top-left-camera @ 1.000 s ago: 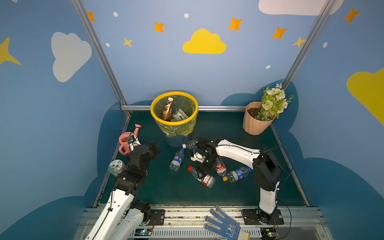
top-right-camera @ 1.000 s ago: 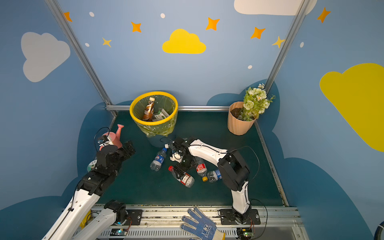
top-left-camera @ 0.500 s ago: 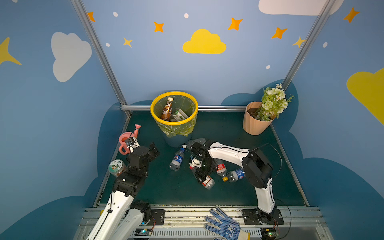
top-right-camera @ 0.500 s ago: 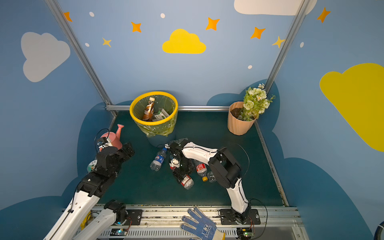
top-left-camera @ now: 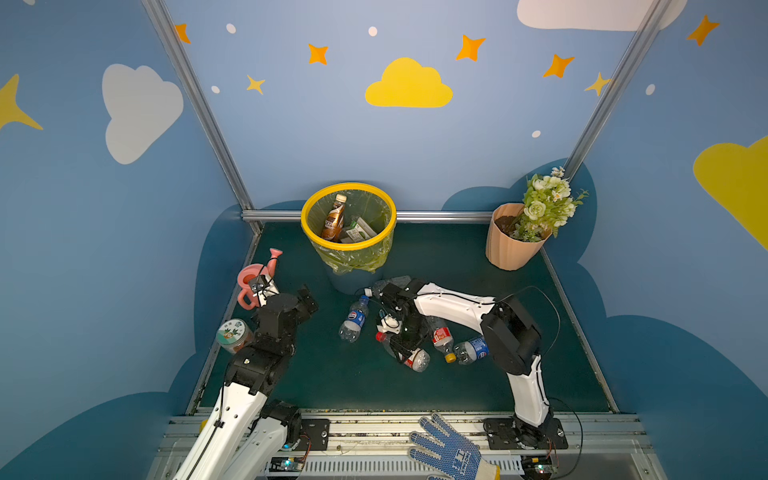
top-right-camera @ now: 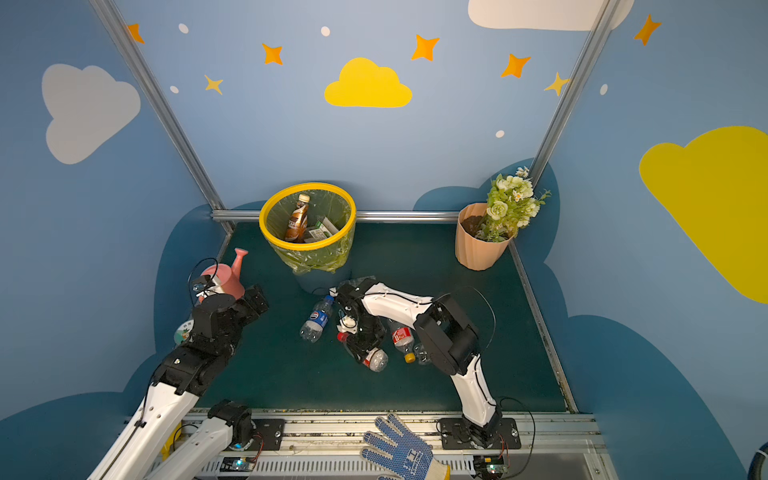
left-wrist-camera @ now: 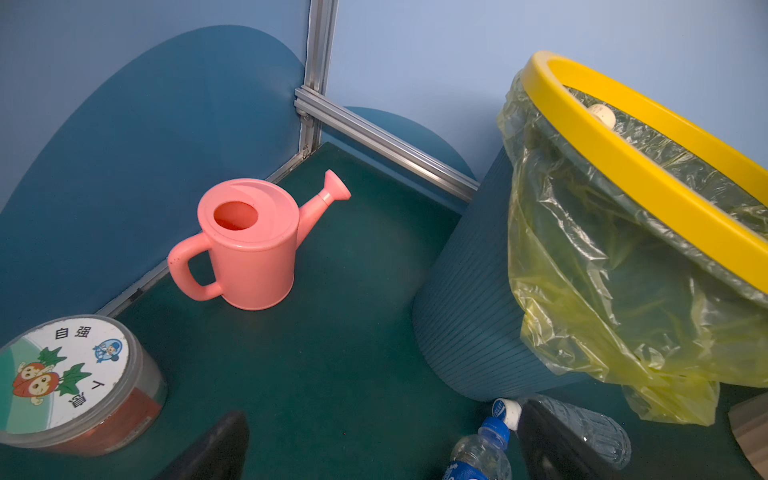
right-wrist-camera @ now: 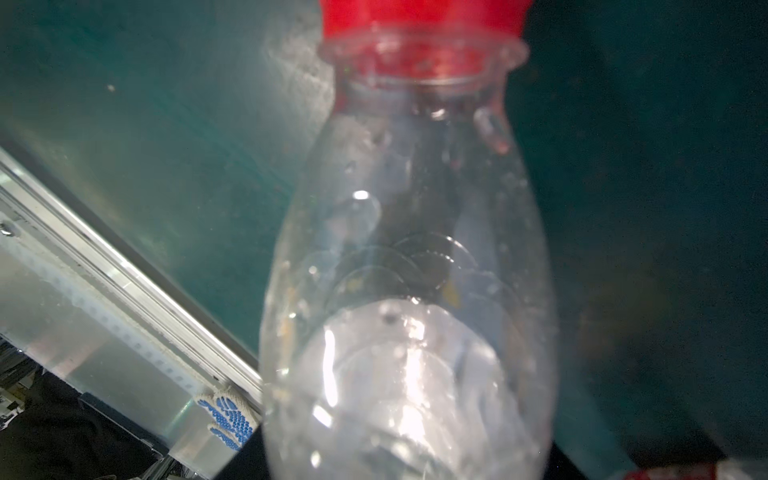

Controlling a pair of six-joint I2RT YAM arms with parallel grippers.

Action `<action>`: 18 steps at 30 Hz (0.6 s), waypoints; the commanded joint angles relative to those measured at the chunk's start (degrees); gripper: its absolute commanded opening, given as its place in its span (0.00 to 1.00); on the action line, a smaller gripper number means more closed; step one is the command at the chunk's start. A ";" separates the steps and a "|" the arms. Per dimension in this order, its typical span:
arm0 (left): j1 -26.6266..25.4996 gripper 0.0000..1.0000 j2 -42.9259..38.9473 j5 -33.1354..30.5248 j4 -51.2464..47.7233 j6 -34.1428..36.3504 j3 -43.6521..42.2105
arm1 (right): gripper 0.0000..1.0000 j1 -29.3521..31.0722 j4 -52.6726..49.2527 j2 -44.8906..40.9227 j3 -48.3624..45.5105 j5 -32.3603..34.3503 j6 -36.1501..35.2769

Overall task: Throw the plastic bottles in the bin
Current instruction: 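Lift the red-cap bottle with the right gripper and carry it over the bin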

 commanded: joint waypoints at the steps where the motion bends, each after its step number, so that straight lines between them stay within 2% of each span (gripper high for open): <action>1: 0.21 1.00 -0.23 -1.11 -1.06 -0.30 -0.67 | 0.53 -1.46 1.43 -5.06 -0.66 -2.92 -0.28; 7: 0.23 1.00 0.29 -1.20 -0.99 -0.46 -1.03 | 0.49 -5.19 7.75 -14.76 -3.48 -7.74 -0.34; 10: 0.21 1.00 0.67 -1.05 -1.34 -0.45 -1.24 | 0.52 -7.88 14.53 -21.89 -7.10 -10.03 0.40; 12: 0.19 1.00 0.90 -0.70 -1.42 -0.82 -1.50 | 0.49 -10.16 20.65 -27.63 -10.23 -11.39 1.91; 15: 0.23 1.00 1.12 0.37 -1.42 -1.32 -1.93 | 0.44 -13.08 29.28 -35.24 -13.98 -10.16 3.69; 18: 0.27 1.00 1.62 1.62 -1.31 -1.59 -2.35 | 0.47 -14.69 41.60 -42.90 -18.37 -6.34 5.85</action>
